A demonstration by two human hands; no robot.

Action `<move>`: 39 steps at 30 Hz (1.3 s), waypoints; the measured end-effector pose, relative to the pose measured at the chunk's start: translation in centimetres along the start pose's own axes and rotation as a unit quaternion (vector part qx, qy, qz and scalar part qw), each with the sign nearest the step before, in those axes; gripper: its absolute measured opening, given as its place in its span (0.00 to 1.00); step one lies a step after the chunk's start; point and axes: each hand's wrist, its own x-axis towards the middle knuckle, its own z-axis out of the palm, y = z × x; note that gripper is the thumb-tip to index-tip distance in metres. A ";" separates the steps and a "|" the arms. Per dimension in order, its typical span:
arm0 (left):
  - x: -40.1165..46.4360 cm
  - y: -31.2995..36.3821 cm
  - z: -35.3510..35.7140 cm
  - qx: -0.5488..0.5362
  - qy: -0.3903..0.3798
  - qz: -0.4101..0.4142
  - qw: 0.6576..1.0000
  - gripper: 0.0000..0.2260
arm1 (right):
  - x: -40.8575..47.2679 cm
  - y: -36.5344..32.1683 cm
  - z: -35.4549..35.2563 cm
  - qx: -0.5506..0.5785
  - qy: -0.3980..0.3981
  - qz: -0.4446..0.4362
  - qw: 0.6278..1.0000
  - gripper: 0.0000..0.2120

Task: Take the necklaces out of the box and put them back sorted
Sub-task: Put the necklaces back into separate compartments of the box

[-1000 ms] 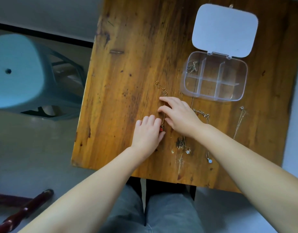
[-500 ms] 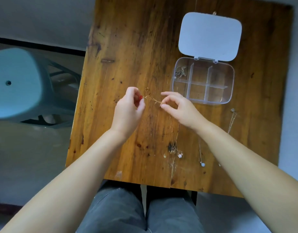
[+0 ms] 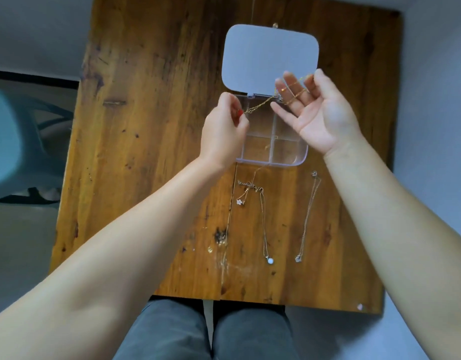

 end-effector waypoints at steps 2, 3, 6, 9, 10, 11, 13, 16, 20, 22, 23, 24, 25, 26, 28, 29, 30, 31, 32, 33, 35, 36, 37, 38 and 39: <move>0.8 0.2 1.0 0.037 -0.008 0.002 0.999 0.06 | 1.2 0.2 -0.2 -0.048 0.014 0.017 0.999 0.09; 1.2 0.3 1.3 0.053 -0.009 0.005 0.999 0.07 | 1.8 0.4 -0.3 -0.091 0.020 0.024 0.995 0.09; 2.1 0.4 2.3 0.089 -0.015 0.025 0.996 0.07 | 3.3 1.1 -0.2 -0.242 0.033 0.024 0.969 0.07; 2.9 0.0 3.2 0.169 -0.055 0.043 0.983 0.08 | 4.4 1.6 -0.1 -0.362 0.035 0.031 0.931 0.09; 3.1 -0.2 3.4 0.198 -0.070 0.048 0.976 0.08 | 4.7 1.8 -0.2 -0.391 0.037 0.031 0.919 0.09; 3.3 -0.3 3.5 0.221 -0.082 0.053 0.970 0.09 | 4.8 1.9 -0.3 -0.416 0.039 0.031 0.908 0.09; 3.4 -0.5 3.5 0.246 -0.096 0.071 0.962 0.09 | 4.8 2.0 -0.6 -0.458 0.047 0.025 0.887 0.10; 2.8 -0.6 2.4 0.237 -0.083 0.112 0.962 0.09 | 3.6 1.9 -1.2 -0.509 0.059 -0.005 0.859 0.12; -1.0 -1.6 -0.1 0.170 -0.061 0.169 0.969 0.03 | 0.1 2.6 -2.3 -0.544 0.000 -0.025 0.839 0.10; -4.2 -2.8 -0.7 0.175 -0.101 0.186 0.961 0.03 | -1.7 3.6 -3.2 -0.568 -0.005 -0.015 0.823 0.09; -5.9 -3.5 -0.7 0.185 -0.127 0.191 0.956 0.03 | -2.6 4.2 -3.8 -0.580 0.001 -0.010 0.815 0.09; -7.5 -4.2 -0.6 0.198 -0.154 0.192 0.949 0.03 | -3.3 4.9 -4.3 -0.591 0.011 -0.005 0.806 0.09; -8.8 -4.9 -0.4 0.213 -0.179 0.190 0.941 0.04 | -3.9 5.5 -4.9 -0.600 0.024 -0.003 0.799 0.09; -9.8 -5.6 -0.1 0.229 -0.205 0.189 0.933 0.06 | -4.4 6.1 -5.4 -0.608 0.040 -0.009 0.793 0.08; -10.8 -6.6 0.4 0.256 -0.247 0.192 0.915 0.09 | -5.2 7.2 -6.0 -0.630 0.066 -0.059 0.772 0.07; -10.9 -7.0 0.5 0.266 -0.256 0.199 0.908 0.10 | -5.5 7.8 -6.1 -0.653 0.070 -0.095 0.748 0.06; -10.8 -7.2 0.5 0.272 -0.261 0.210 0.902 0.10 | -5.7 8.5 -6.3 -0.681 0.069 -0.125 0.718 0.04; -10.7 -7.4 0.4 0.277 -0.262 0.220 0.898 0.10 | -5.9 9.3 -6.5 -0.710 0.065 -0.140 0.687 0.04; -10.7 -7.5 0.4 0.282 -0.260 0.228 0.895 0.10 | -5.9 10.2 -6.6 -0.735 0.062 -0.137 0.661 0.05; -10.7 -7.6 0.3 0.287 -0.258 0.234 0.892 0.09 | -5.9 11.1 -6.8 -0.757 0.063 -0.122 0.639 0.07; -10.8 -7.8 0.2 0.303 -0.254 0.243 0.886 0.09 | -5.9 12.8 -7.2 -0.784 0.071 -0.102 0.608 0.11; -10.9 -7.9 0.2 0.306 -0.253 0.243 0.885 0.09 | -5.8 13.5 -7.3 -0.790 0.077 -0.112 0.598 0.11; -11.0 -7.9 0.1 0.306 -0.253 0.242 0.885 0.08 | -5.8 13.9 -7.4 -0.794 0.081 -0.128 0.588 0.10; -11.2 -8.0 0.0 0.305 -0.254 0.242 0.885 0.08 | -5.8 14.2 -7.5 -0.800 0.083 -0.144 0.577 0.08; -11.5 -8.2 -0.3 0.304 -0.255 0.244 0.885 0.08 | -5.8 14.4 -7.6 -0.805 0.086 -0.154 0.566 0.07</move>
